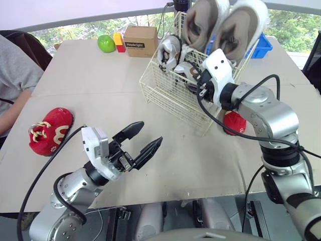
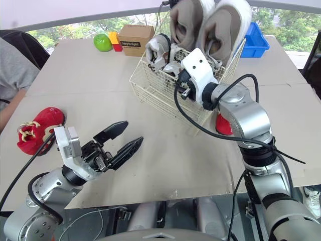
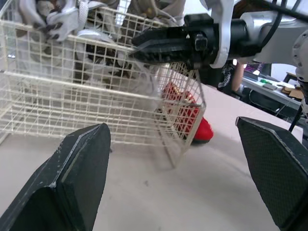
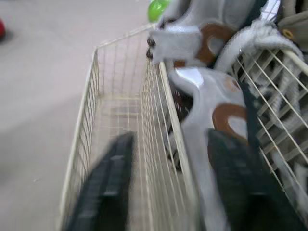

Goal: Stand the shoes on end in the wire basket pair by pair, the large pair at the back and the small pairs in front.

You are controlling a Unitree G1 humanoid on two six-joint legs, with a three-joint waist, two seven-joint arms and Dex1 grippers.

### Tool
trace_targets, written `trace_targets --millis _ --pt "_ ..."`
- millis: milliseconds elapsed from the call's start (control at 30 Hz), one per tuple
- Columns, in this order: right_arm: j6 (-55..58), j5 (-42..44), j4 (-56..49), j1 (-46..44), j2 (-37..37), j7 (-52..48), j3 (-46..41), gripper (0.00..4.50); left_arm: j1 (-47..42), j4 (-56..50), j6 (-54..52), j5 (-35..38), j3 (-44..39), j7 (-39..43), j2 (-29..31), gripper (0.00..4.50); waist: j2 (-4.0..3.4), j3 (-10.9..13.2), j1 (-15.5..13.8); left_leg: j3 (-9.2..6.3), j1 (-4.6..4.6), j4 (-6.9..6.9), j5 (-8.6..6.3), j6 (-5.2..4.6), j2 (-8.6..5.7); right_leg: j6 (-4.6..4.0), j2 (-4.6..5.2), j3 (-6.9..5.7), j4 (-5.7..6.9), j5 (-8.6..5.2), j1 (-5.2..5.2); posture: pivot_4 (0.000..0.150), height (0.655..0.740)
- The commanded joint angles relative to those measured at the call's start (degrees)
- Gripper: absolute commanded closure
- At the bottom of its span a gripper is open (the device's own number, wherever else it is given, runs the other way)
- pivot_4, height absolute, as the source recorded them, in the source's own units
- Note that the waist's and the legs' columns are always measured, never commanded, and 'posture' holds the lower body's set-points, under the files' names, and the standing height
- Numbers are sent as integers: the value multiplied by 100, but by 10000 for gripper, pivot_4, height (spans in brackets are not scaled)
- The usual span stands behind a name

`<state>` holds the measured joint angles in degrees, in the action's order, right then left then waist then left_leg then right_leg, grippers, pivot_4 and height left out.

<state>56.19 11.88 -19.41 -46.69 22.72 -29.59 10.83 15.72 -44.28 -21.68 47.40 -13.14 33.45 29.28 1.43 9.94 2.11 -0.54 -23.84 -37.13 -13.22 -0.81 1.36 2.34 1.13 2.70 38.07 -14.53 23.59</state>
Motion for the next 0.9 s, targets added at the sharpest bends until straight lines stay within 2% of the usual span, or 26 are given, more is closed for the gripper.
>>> trace_targets --millis 33,200,233,267,433,467,667,800,900 --pt "-173 -89 -169 -35 199 -91 125 11648 -87 -109 27 46 4 5 49 0 -1 1 9 0 0 0 0 0 0 0 0 0 0 0 0 1500 7400" --pt "-331 -300 -76 -57 458 -196 485 11648 -151 -38 39 54 0 53 52 0 -1 0 7 0 1 -4 0 0 0 0 -2 0 1 0 -1 1500 7400" --pt "-320 -350 -31 -66 481 -187 539 17251 -157 -26 43 53 -5 62 50 0 0 0 7 1 1 -4 0 0 0 0 -2 0 1 0 -1 1500 7400" --pt "-396 -411 -5 -71 571 -277 637 19988 -161 -18 48 54 -10 73 49 0 0 0 6 -1 2 -4 0 0 0 1 -3 0 1 0 -2 1500 7400" --pt "-648 -566 68 -64 764 -465 770 43617 -78 23 120 60 -90 181 42 0 2 -1 5 0 2 -8 0 0 0 1 -2 0 0 0 -4 1500 7400" --pt "-686 -594 75 -59 793 -495 782 44867 -56 25 132 60 -103 201 39 0 2 -2 5 1 2 -8 0 0 1 0 -2 1 0 0 -4 1500 7400" --pt "-951 -632 137 4 975 -748 755 44867 68 20 205 48 -155 290 30 0 1 -1 -9 2 2 -8 0 0 0 1 1 2 -1 0 -5 1500 7400" --pt "-2306 -441 238 198 1266 -1514 603 44867 140 28 242 46 -179 354 41 0 2 -1 -13 6 2 -9 0 -1 -1 0 2 3 -6 0 -6 1500 7400" --pt "-2817 -245 361 271 1388 -1932 363 44867 152 47 256 54 -201 386 44 0 1 0 -11 6 1 -7 -1 -1 -1 1 1 2 -10 0 -6 1500 7400"
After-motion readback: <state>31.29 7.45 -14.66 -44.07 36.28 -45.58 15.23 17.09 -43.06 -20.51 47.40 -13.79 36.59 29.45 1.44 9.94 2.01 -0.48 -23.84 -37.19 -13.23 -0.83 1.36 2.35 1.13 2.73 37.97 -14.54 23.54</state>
